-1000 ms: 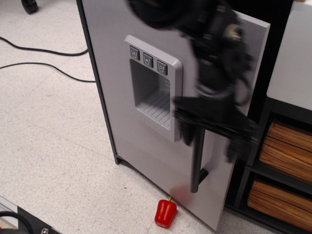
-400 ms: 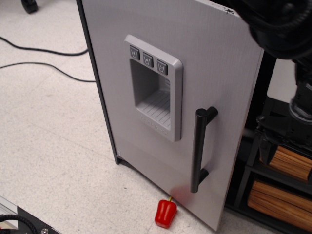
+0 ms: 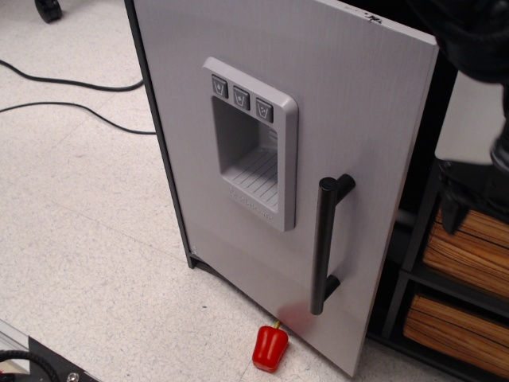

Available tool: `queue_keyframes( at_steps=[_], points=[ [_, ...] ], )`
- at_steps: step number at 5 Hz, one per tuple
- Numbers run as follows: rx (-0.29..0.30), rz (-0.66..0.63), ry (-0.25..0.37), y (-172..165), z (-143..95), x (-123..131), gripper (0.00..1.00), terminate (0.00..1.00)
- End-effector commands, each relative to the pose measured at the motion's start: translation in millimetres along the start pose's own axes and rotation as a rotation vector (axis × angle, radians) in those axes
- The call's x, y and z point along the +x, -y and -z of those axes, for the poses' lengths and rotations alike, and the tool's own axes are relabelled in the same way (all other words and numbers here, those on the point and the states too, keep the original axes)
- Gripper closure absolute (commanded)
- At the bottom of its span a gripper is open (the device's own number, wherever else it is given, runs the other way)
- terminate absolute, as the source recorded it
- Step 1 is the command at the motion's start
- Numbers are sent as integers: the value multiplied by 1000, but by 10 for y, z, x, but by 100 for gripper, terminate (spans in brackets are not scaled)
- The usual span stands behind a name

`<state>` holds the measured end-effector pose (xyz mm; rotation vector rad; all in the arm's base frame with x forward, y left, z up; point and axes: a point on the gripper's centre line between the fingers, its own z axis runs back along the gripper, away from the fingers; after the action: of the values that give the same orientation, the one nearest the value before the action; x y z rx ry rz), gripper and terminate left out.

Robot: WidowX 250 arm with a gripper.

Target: Open fridge

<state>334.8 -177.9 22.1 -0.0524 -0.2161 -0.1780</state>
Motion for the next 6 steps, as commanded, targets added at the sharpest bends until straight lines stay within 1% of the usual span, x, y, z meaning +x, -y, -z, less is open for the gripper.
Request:
queue_keyframes(
  at_steps=[1,2,3,4,5,6],
  points=[
    [2,-37,51,-142,-119,282,0,0],
    [2,-35,-1,-253,-168,175,0,0],
    [20,-39,-20,-337,-268,-82,0,0],
    [30,-32,-16,-506,-417,-393,0,0],
    [34,-13,-12,-707,-459,-661,0,0],
    [73,-7,20,-931,-510,-923,0,0]
  ],
)
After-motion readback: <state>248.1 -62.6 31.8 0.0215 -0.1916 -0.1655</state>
